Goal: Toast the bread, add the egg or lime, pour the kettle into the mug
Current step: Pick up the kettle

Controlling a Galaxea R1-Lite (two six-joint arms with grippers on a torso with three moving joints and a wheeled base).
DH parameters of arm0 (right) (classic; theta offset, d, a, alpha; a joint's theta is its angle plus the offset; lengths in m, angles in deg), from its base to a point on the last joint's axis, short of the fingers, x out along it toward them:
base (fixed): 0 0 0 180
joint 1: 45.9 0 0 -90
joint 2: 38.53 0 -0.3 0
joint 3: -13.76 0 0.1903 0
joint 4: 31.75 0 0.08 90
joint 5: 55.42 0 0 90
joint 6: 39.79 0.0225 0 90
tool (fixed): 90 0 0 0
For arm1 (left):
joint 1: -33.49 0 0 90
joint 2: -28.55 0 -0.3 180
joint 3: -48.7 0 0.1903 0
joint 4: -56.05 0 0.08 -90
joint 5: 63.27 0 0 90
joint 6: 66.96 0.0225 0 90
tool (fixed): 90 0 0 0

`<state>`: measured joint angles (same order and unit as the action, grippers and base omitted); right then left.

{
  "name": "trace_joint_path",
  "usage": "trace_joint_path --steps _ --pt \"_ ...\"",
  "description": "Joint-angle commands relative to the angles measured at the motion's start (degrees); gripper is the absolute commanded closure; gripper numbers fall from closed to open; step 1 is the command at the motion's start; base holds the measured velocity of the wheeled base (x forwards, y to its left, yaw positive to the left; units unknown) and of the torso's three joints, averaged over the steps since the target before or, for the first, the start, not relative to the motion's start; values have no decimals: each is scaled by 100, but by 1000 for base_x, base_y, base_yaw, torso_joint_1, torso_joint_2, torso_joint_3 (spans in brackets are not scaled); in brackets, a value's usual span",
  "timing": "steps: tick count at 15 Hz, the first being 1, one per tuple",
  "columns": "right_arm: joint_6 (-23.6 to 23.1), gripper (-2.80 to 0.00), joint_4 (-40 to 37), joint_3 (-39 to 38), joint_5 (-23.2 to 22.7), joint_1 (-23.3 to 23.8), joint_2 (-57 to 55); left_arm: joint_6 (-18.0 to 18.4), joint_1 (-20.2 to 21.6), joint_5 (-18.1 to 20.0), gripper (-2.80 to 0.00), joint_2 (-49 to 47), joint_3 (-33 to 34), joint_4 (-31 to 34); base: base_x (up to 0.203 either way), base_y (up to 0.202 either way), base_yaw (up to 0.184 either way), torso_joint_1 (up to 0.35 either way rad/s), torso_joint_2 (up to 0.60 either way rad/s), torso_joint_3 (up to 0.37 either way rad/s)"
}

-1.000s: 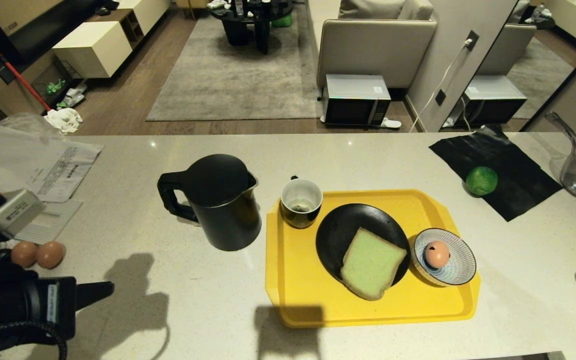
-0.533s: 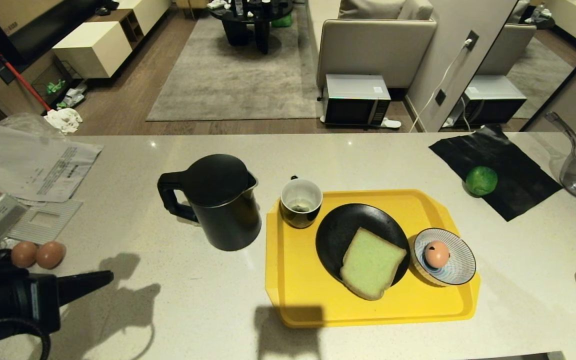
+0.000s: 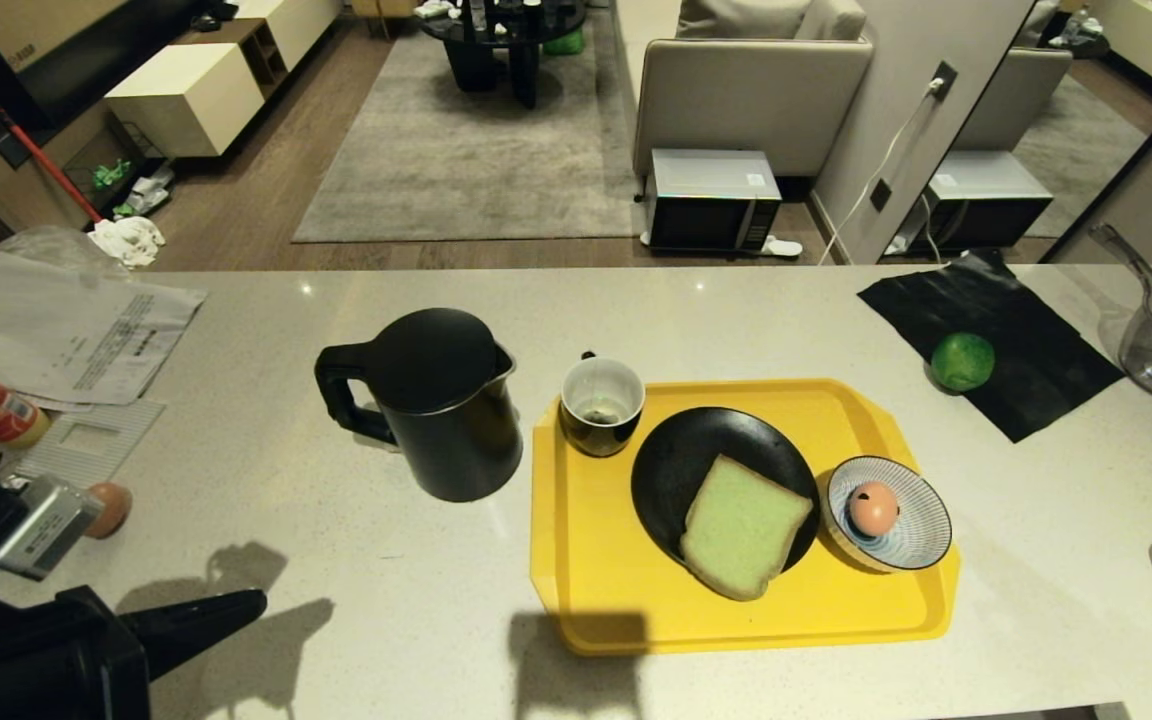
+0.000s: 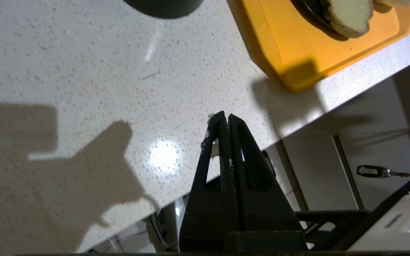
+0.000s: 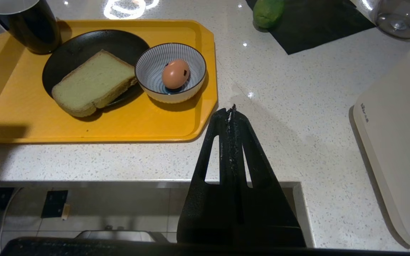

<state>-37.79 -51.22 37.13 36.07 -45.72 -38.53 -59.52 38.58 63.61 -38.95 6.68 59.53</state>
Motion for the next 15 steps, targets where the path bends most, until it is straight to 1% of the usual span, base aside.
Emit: trace_joint_path --steps 1,3,5,6,11,13,15 --pt "2 0 5 -149 1 -1 -9 -12 7 12 0 -602 38 -594 0 0 0 0 0 0" --pt "2 0 5 -149 1 -1 -9 -54 8 -121 0 -860 143 -944 0 0 0 0 0 0" --pt "2 0 5 -149 1 -1 -9 -67 9 -179 0 -1003 136 -1034 0 0 0 0 0 0" --pt "2 0 5 -149 1 -1 -9 -61 9 -189 -280 -1056 142 -1088 0 0 0 0 0 0" --pt "2 0 5 -149 1 -1 -9 -146 15 -192 -280 -1153 65 -1120 0 0 0 0 0 0" --pt "2 0 5 -149 1 -1 -9 -134 130 -200 -280 -1398 -106 -1424 0 0 0 0 0 0" --pt "2 0 5 -149 1 -1 -9 -118 382 -288 -280 -1773 -314 -1959 0 0 0 0 0 0"
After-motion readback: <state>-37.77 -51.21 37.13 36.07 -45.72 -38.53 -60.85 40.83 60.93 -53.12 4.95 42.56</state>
